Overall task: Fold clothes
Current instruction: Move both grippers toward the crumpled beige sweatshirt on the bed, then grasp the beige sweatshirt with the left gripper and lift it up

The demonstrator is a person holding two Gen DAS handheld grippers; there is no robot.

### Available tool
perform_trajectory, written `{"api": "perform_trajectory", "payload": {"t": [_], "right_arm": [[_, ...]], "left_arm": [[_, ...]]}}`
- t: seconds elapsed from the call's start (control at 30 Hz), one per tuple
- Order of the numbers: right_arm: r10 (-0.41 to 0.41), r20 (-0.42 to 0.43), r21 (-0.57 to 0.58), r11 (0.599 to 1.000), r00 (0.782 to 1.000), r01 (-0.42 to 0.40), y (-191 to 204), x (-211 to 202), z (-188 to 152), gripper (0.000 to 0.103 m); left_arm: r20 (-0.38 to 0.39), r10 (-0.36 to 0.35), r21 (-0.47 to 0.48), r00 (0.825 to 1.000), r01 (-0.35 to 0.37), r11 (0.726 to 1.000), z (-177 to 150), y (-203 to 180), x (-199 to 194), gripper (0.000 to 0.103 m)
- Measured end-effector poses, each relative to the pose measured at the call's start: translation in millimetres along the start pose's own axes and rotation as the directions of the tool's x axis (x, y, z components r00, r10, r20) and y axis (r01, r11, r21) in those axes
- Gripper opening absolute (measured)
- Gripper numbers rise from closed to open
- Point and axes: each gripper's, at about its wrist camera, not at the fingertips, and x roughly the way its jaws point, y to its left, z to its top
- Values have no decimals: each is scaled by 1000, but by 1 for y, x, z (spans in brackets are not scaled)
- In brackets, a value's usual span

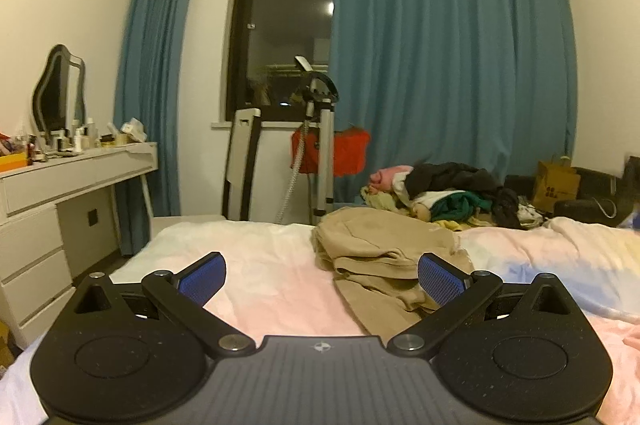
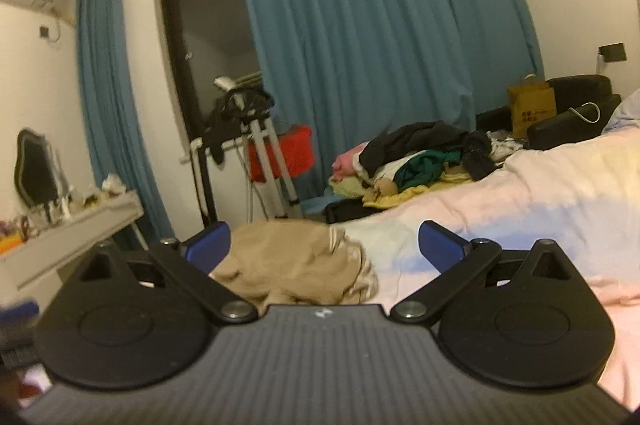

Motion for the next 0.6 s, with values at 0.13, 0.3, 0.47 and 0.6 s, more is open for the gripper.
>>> {"api": "perform_trajectory", "payload": {"t": [0.13, 0.3, 0.47, 0.6], "right_arm": [[7, 56, 6, 1000, 998, -7, 2, 6, 30, 102], [-1, 84, -33, 999, 996, 4, -7, 15, 38, 102], [-7, -10, 61, 998, 1000, 8, -34, 23, 11, 102], [-35, -87, 82, 996, 996, 42, -43, 35, -5, 102]], "left_arm": [[-30, -57, 7, 998, 57, 998, 2, -4, 18, 103], [-108, -70, 121, 992, 83, 989, -1, -22, 51, 103], [-155, -125, 286, 980, 166, 944, -11, -46, 97, 103], [-161, -117, 432, 980, 177, 885, -27, -68, 139, 103]]}}
